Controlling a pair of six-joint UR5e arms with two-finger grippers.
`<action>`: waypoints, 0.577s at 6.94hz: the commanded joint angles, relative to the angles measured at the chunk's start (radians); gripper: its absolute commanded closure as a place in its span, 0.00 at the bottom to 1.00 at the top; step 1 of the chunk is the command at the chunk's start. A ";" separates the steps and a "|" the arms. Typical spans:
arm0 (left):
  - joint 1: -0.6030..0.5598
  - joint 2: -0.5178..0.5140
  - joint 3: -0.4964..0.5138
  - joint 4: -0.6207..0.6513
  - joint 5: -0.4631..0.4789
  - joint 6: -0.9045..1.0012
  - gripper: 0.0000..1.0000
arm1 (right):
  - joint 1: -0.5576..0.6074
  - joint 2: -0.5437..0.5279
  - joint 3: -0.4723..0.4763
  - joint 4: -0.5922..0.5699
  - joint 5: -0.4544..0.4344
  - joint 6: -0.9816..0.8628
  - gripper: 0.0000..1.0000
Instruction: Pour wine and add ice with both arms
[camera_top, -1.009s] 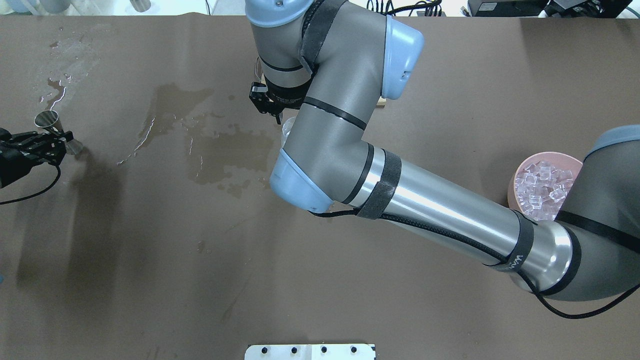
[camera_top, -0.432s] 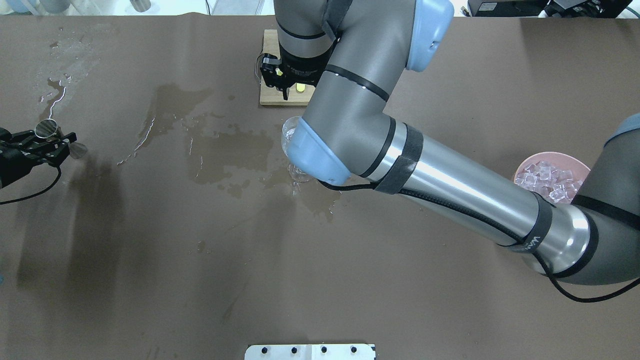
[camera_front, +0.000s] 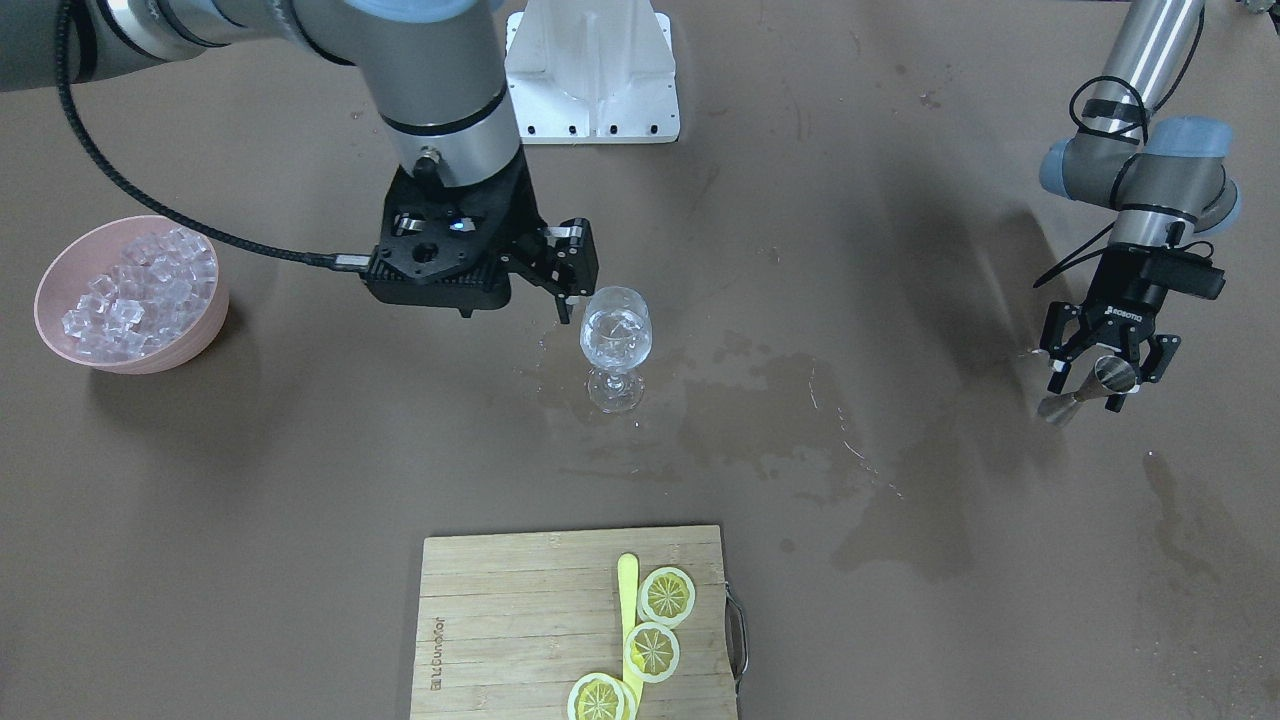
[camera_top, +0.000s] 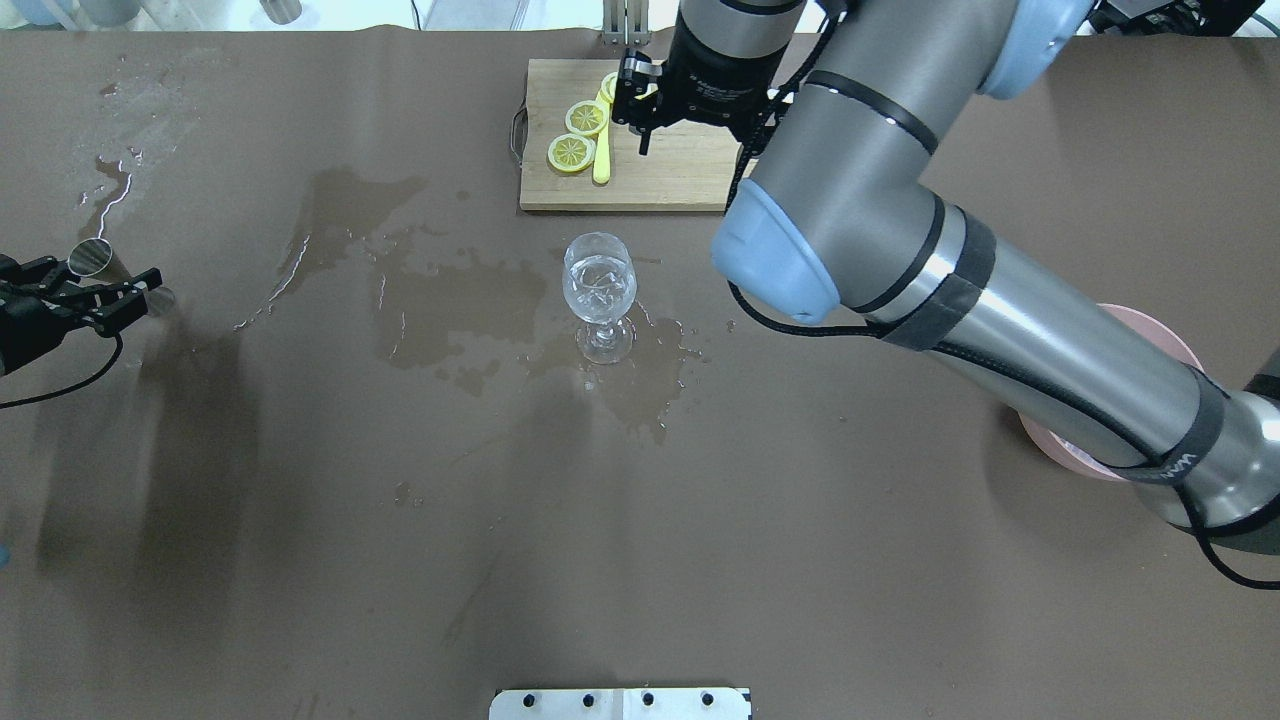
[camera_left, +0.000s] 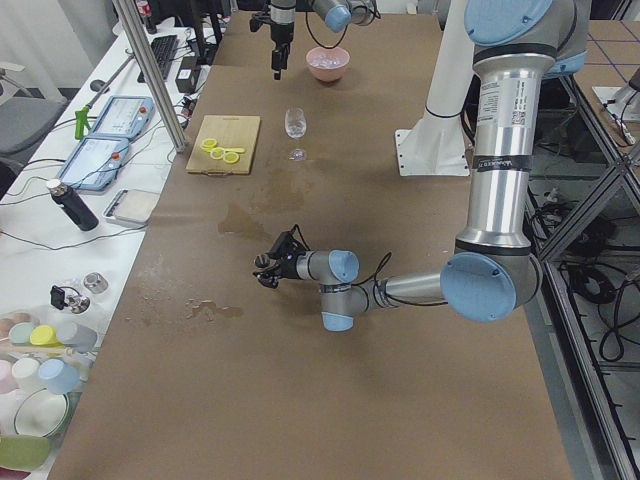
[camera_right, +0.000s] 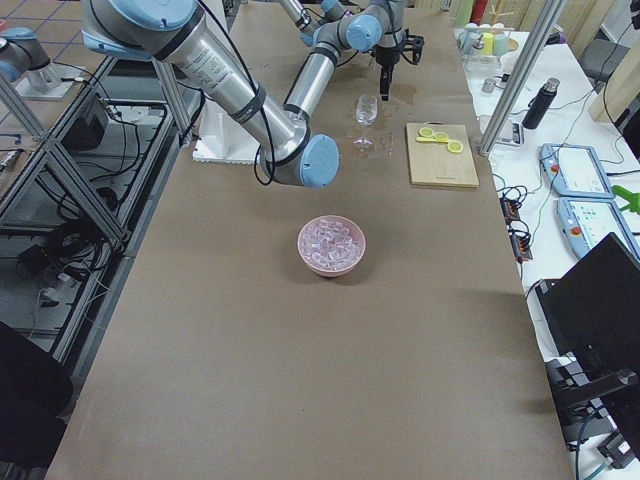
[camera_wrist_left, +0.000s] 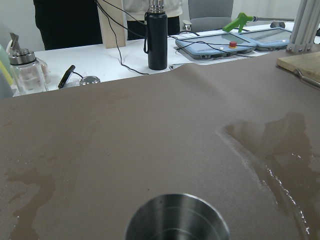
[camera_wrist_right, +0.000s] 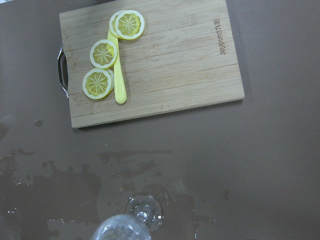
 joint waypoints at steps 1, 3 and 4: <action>0.000 0.002 -0.002 -0.001 -0.005 0.002 0.01 | 0.031 -0.140 0.142 -0.003 0.018 -0.048 0.00; 0.000 0.030 -0.003 0.000 -0.012 0.003 0.01 | 0.062 -0.246 0.243 -0.004 0.064 -0.094 0.00; 0.000 0.063 -0.015 -0.001 -0.026 0.002 0.01 | 0.065 -0.297 0.283 -0.003 0.072 -0.109 0.00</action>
